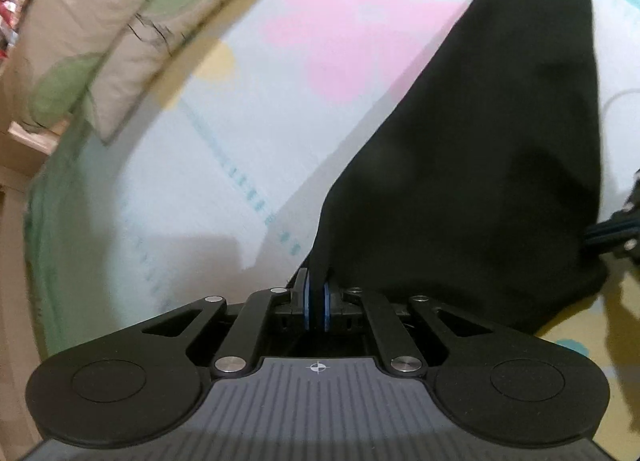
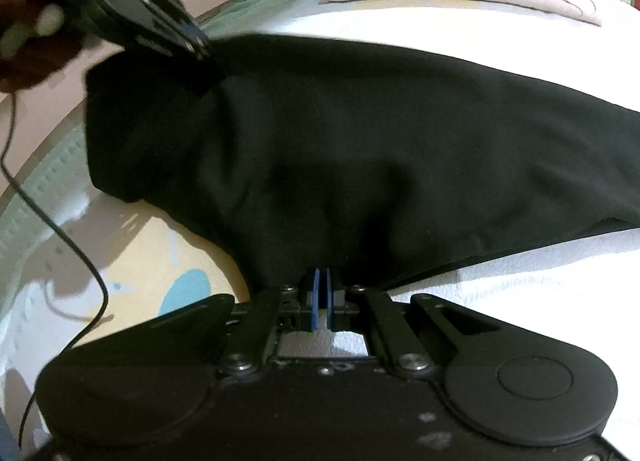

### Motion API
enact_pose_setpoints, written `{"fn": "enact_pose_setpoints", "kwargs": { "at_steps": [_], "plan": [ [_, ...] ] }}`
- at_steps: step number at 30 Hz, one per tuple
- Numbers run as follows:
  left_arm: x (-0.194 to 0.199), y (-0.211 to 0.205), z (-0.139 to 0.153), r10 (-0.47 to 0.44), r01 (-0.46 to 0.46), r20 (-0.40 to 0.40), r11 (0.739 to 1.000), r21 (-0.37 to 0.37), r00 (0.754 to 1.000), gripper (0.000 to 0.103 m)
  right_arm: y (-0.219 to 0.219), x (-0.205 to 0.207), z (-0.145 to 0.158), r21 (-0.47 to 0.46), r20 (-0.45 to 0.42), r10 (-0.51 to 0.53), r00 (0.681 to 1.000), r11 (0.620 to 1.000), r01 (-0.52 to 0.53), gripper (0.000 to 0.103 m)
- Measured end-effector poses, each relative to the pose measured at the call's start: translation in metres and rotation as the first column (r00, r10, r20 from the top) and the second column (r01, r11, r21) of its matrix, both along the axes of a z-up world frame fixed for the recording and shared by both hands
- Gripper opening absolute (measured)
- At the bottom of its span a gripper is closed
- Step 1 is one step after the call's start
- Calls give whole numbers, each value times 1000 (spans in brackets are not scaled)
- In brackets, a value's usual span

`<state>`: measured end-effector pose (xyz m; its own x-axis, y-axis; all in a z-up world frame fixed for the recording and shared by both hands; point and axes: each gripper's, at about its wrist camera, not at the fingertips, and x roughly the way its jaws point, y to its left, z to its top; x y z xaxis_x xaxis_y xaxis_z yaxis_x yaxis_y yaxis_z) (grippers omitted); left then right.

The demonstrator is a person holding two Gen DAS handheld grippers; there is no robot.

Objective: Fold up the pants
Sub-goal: 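Lay the legs over toward the waistband with the left tool and open it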

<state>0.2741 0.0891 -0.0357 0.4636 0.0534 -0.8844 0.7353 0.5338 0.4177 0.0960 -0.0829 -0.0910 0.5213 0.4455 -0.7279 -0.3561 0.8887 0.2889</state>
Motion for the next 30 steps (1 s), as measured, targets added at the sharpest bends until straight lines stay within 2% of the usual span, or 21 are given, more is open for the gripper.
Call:
{"fn": "enact_pose_setpoints", "kwargs": {
  "at_steps": [5,7,10,12,17,20,23,25,27,28,30],
  "plan": [
    [27,18,-16,70,-72,-68,997,-39,995,18,-5,6,1,11,-17,11,1000,1000,-11,1],
    [34,28,-13,87,-89,-58,995,-34,995,23,-6,8,2,9,-21,16,1000,1000,-16,1],
    [47,43,0,146,-147,-17,988,-47,989,23,-6,10,2,7,-26,19,999,1000,-18,0],
    [50,61,18,210,-207,24,974,-92,977,23,-6,11,3,7,-31,15,999,1000,-15,0],
    [36,115,48,397,-380,46,902,-206,917,23,-4,11,6,1,-38,8,999,1000,-8,0],
    [5,144,47,495,-479,-20,830,-287,869,23,-5,13,6,11,-47,-2,999,1000,2,0],
    [-20,152,37,524,-517,-78,785,-342,848,24,-4,13,7,4,-43,-5,999,1000,6,0],
    [-35,151,22,525,-526,-102,782,-335,845,25,-3,12,6,-5,-38,-7,999,1000,7,0],
    [-40,151,3,539,-540,-92,790,-291,837,25,-1,10,7,-16,-29,-5,1000,1000,4,0],
    [-40,153,-7,562,-563,-83,785,-260,823,25,0,8,7,-21,-24,-3,1000,1000,2,0],
    [-34,163,-21,623,-622,-81,746,-238,778,25,2,7,6,-30,-18,-1,1000,1000,0,0]
  ]
}}
